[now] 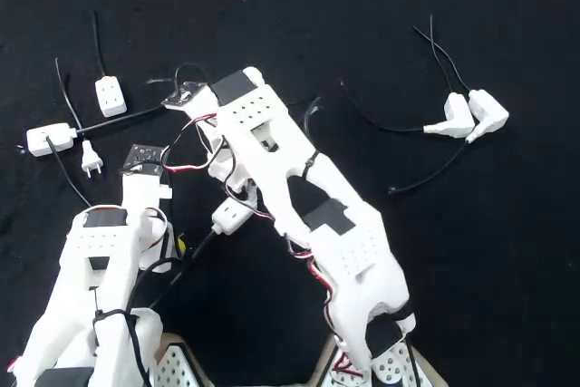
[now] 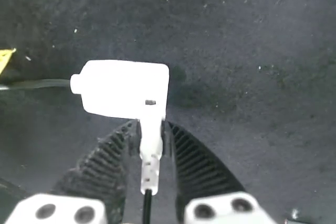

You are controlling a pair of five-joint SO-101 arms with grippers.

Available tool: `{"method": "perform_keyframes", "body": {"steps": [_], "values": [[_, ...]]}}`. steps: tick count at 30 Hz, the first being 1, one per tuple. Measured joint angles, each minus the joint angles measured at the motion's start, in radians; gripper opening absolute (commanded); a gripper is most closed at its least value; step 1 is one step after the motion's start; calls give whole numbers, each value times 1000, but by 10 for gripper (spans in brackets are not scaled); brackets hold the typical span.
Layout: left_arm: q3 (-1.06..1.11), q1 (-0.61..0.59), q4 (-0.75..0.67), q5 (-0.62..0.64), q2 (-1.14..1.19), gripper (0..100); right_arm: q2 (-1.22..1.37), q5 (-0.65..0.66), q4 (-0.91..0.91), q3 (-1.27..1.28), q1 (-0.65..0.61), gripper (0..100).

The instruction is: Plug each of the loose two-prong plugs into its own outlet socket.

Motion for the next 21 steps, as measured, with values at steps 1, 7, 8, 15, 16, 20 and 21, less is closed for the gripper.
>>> {"method": "perform_keyframes", "body": {"steps": [1,7,8,15,16,20,21], "values": [[0,0,0,0,0,245,14,-2,0,0,-8,10],[0,0,0,0,0,245,63,-40,0,-34,-25,10],[0,0,0,0,0,245,72,-40,0,-46,-26,10],[0,0,0,0,0,245,109,-41,2,-107,-29,41],[0,0,0,0,0,245,109,-41,2,-109,-29,71],[0,0,0,0,0,245,69,-17,2,-92,-37,163],[0,0,0,0,0,245,46,-8,2,-80,-37,167]]}}
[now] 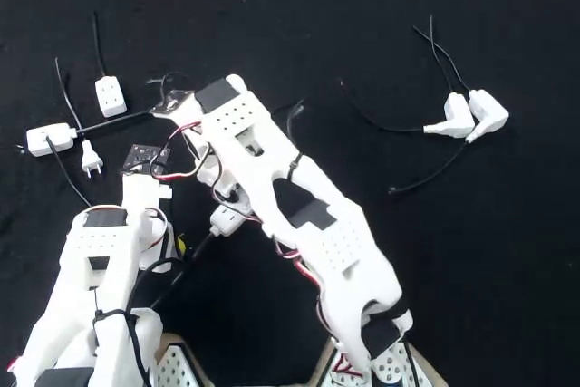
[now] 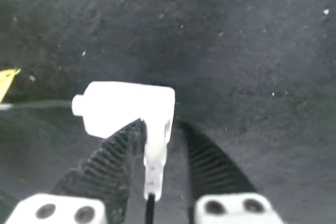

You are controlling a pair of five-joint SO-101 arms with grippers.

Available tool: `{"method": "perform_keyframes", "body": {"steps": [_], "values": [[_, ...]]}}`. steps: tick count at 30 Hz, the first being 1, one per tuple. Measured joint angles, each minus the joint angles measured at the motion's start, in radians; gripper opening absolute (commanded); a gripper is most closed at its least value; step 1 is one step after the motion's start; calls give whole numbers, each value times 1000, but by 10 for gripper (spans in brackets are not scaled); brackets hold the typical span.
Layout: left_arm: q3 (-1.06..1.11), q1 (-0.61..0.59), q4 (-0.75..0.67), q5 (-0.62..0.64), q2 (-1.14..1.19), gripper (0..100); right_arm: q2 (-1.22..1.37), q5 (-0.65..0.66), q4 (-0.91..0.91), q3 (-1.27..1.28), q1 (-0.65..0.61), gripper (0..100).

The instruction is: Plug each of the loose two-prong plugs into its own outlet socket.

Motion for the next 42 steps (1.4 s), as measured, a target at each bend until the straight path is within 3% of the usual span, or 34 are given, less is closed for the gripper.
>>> {"method": "perform_keyframes", "body": {"steps": [7,11,18,21,27,36,39,42], "values": [[0,0,0,0,0,245,-272,118,0,130,-32,170],[0,-11,0,0,0,245,-416,259,-23,269,-31,184],[-29,-221,9,63,12,245,-615,453,-201,589,-31,426],[-57,-316,9,124,14,245,-686,535,-278,730,-38,459],[-80,-428,-11,183,14,245,-704,744,-459,977,-109,428],[-92,-488,-23,215,14,245,-588,767,-715,1042,-114,394],[-92,-488,-23,216,14,245,-535,767,-741,1042,-114,275],[-92,-488,-23,216,14,245,-522,767,-752,1042,-114,72]]}}
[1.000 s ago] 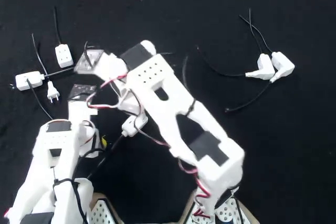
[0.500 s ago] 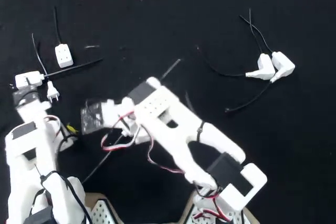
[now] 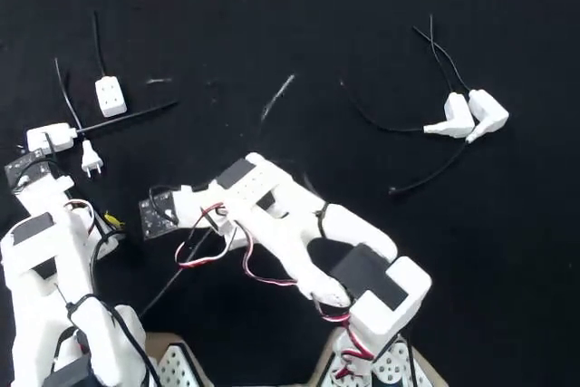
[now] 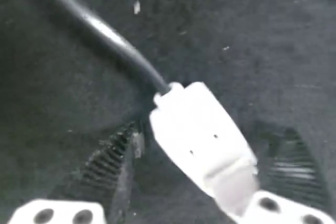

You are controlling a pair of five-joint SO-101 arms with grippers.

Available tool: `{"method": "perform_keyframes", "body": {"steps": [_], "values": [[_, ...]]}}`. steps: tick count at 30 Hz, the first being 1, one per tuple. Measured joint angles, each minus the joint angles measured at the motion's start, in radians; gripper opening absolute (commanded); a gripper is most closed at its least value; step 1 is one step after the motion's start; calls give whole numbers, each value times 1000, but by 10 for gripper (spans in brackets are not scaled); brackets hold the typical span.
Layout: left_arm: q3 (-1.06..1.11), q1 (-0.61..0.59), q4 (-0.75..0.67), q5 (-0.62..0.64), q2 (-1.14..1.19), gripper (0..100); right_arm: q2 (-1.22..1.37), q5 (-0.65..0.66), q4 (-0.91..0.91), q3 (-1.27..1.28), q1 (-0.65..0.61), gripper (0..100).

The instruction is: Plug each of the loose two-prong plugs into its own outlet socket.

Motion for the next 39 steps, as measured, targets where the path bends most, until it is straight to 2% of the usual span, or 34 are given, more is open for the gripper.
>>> {"method": "perform_keyframes", "body": {"steps": [1,3,6,12,16,22,26,32,39], "values": [[0,0,0,0,0,245,0,0,0,0,0,5],[0,0,0,0,0,245,0,0,-2,0,3,41],[0,0,0,0,0,245,-5,-55,8,-17,38,13],[0,0,0,0,0,245,-147,-206,167,-89,216,11],[0,0,0,0,0,245,-253,-368,261,-183,442,11],[0,2,0,0,0,245,-259,-508,353,-364,864,11],[0,37,0,0,0,245,-169,-563,358,-465,1033,11],[0,52,0,0,3,245,114,-595,359,-678,1054,11],[15,51,-71,0,3,245,483,-773,364,-1053,1051,11]]}}
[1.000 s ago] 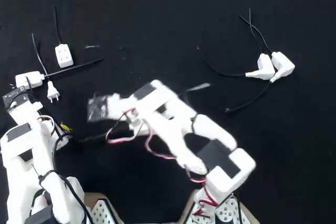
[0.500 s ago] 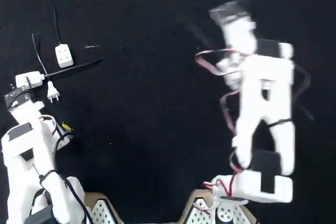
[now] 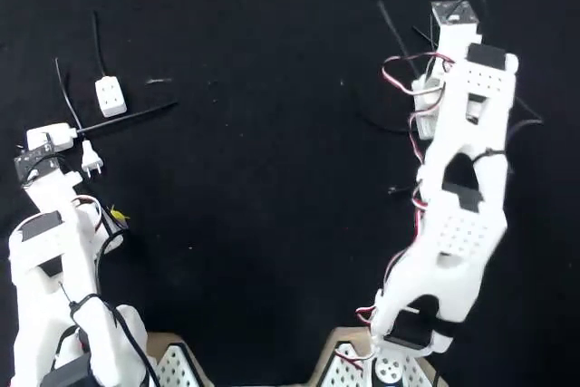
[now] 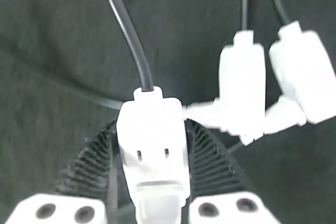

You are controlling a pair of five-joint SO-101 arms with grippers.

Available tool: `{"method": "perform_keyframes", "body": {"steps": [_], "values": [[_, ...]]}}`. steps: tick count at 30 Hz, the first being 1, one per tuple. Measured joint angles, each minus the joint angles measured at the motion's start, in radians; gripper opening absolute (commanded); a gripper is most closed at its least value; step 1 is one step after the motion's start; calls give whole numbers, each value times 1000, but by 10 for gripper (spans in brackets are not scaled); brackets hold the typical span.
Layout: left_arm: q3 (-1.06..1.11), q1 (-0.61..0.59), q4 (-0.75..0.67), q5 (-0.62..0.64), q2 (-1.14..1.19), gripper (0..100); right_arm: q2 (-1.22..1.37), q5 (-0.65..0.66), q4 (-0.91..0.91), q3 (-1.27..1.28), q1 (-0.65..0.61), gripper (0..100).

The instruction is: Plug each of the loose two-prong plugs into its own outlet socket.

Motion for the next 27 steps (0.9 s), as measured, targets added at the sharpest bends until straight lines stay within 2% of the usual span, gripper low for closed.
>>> {"method": "perform_keyframes", "body": {"steps": [5,9,10,16,19,24,27], "values": [[0,5,-18,0,0,245,204,-20,52,-224,-21,41],[0,5,-18,0,0,245,321,-26,147,-413,-23,214],[0,5,-18,0,0,245,341,-23,183,-462,-26,230],[0,5,-18,0,0,245,390,-23,373,-796,-23,150],[5,5,-18,0,0,245,390,-23,385,-936,-25,149],[6,5,-18,0,0,245,382,-31,387,-954,-5,149],[6,5,-18,0,0,245,298,-60,387,-842,23,149]]}}
